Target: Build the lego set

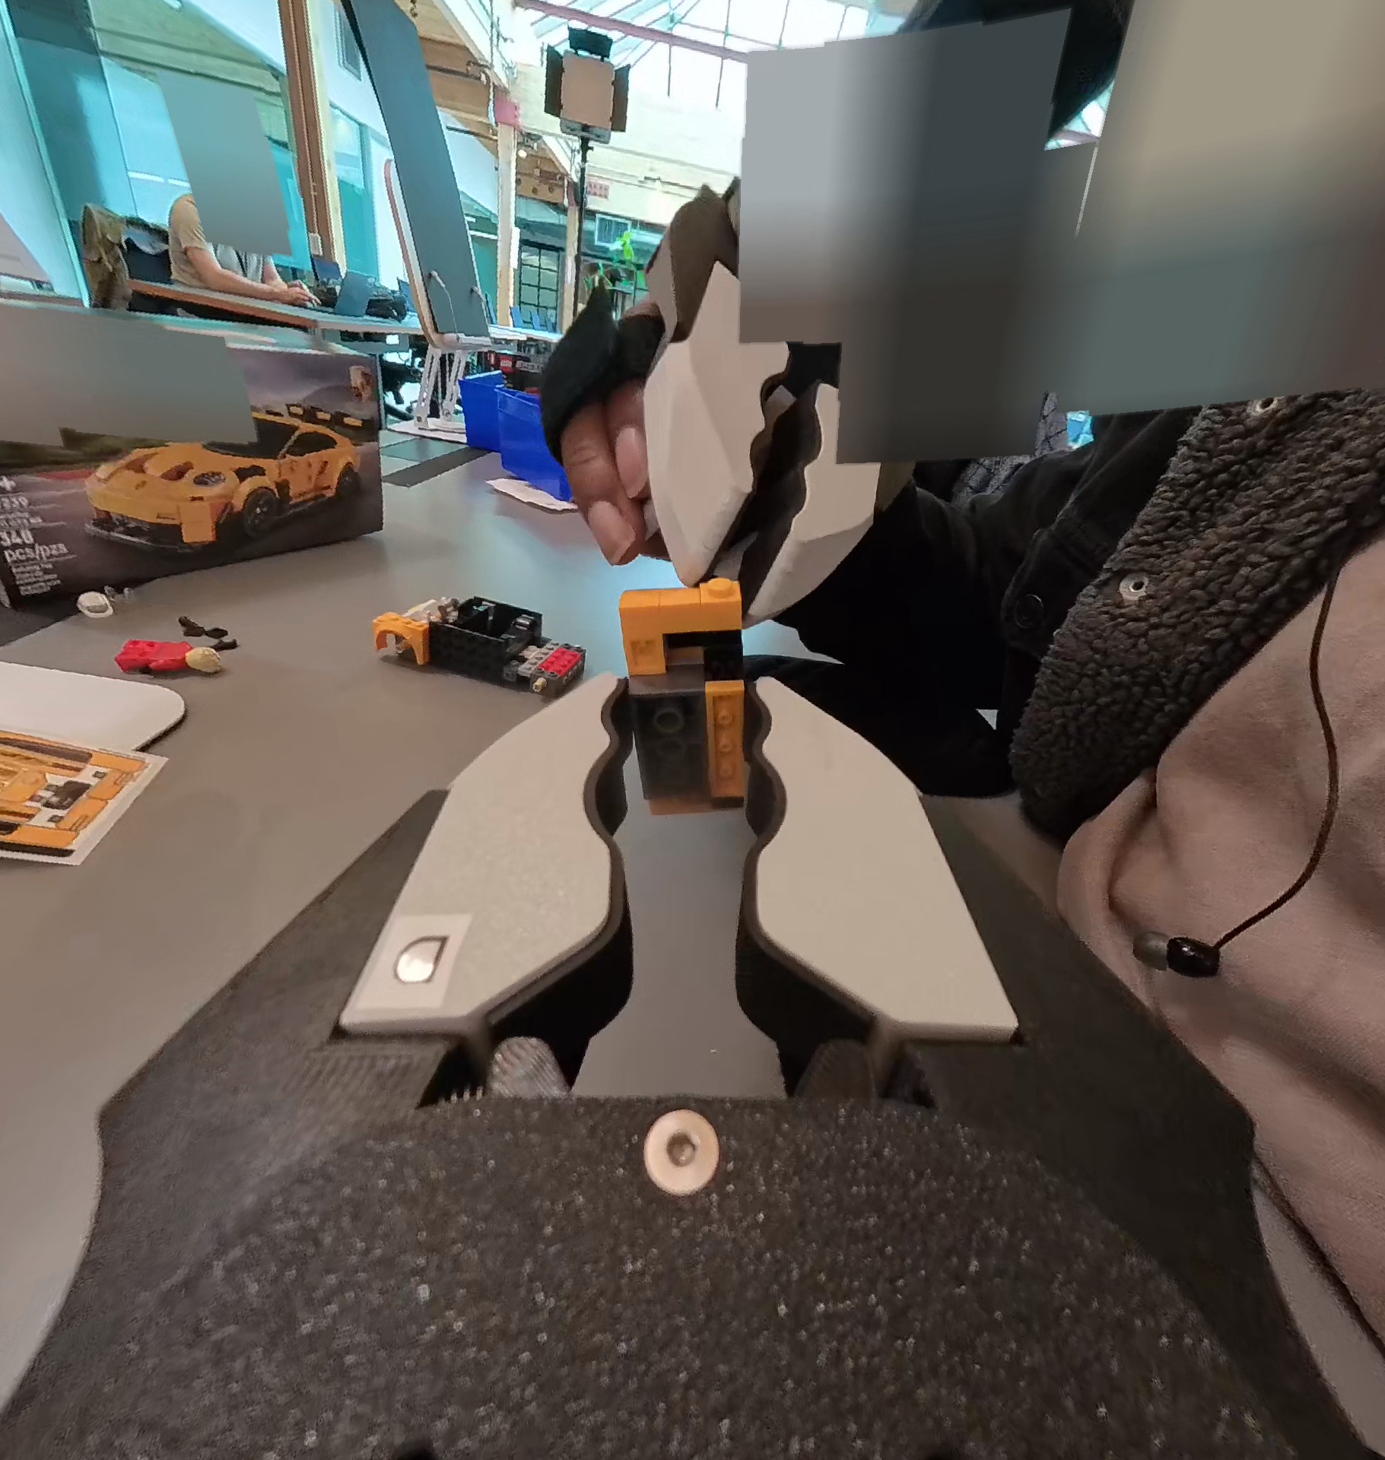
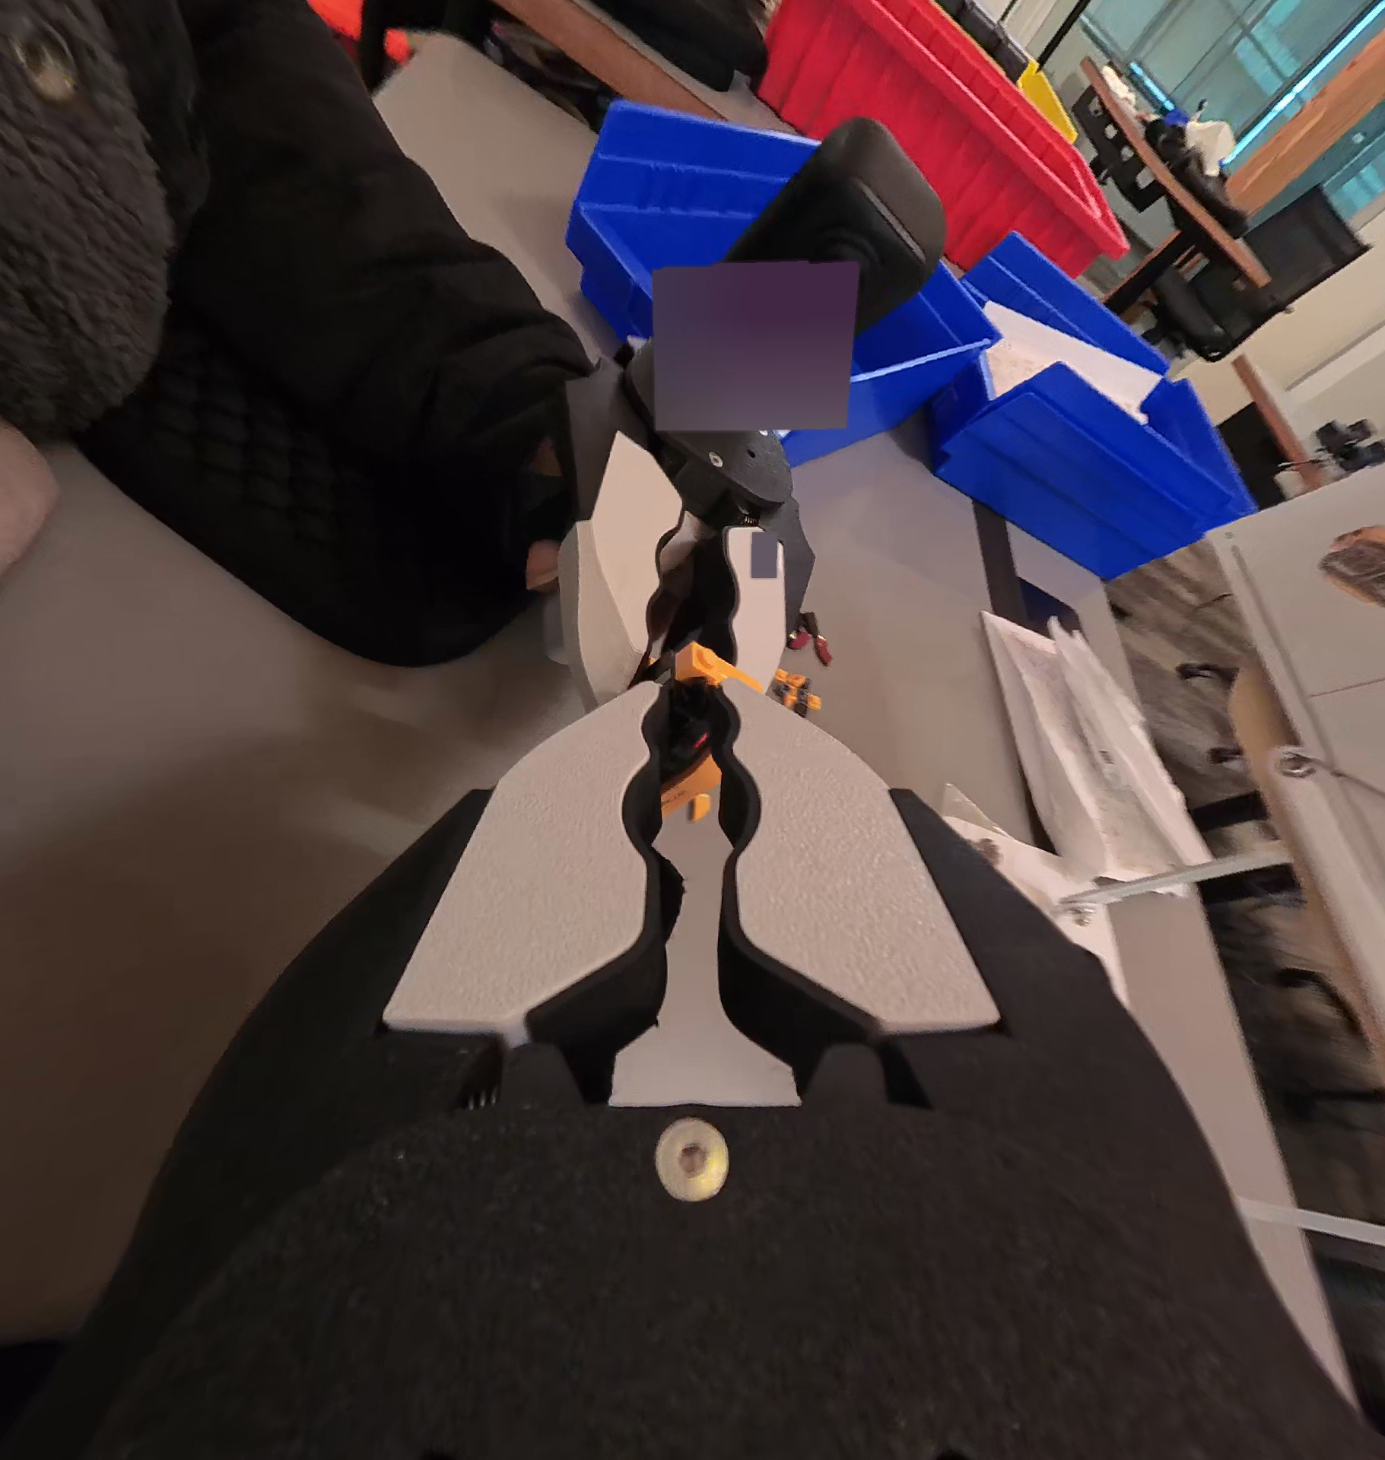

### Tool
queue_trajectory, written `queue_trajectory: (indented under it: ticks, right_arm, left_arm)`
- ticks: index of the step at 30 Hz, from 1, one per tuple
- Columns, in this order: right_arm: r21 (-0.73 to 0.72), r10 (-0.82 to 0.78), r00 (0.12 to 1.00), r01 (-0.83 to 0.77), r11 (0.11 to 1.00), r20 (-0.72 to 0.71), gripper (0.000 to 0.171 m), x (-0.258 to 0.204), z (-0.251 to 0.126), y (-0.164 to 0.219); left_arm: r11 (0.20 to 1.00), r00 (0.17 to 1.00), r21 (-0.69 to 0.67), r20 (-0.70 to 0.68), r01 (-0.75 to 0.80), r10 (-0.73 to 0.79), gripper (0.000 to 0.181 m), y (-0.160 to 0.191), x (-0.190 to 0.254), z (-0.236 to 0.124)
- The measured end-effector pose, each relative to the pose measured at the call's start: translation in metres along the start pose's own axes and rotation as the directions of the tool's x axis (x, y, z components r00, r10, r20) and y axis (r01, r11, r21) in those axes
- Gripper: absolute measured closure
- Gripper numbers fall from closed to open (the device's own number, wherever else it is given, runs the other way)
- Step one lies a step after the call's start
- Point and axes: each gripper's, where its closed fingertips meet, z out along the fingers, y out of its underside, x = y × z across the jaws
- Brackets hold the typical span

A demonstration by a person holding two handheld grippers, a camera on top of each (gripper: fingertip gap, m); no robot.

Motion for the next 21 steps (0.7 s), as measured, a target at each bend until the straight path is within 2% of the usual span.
queue_trajectory:
  ticks: [6, 12, 18, 21]
  right_arm:
    - [-0.041, -0.12, 0.992, 0.118, 0.992, -0.039, 0.164, -0.001, 0.001, 0.004]
    - [-0.041, -0.129, 0.991, 0.128, 0.991, -0.023, 0.165, -0.004, 0.0, 0.004]
    - [-0.035, -0.139, 0.99, 0.138, 0.99, -0.011, 0.166, -0.006, 0.0, 0.003]
    - [-0.019, -0.113, 0.994, 0.113, 0.993, 0.011, 0.166, -0.009, 0.0, 0.002]
  left_arm:
    - [0.991, 0.99, -0.024, -0.048, 0.134, -0.135, 0.155, 0.004, 0.001, 0.001]
    - [0.948, 0.939, -0.058, -0.134, 0.312, -0.317, 0.155, 0.007, 0.007, 0.002]
    - [0.847, 0.812, -0.107, -0.247, 0.52, -0.529, 0.155, 0.006, 0.015, 0.001]
    - [0.813, 0.766, -0.13, -0.28, 0.568, -0.579, 0.155, 0.007, 0.019, 0.001]
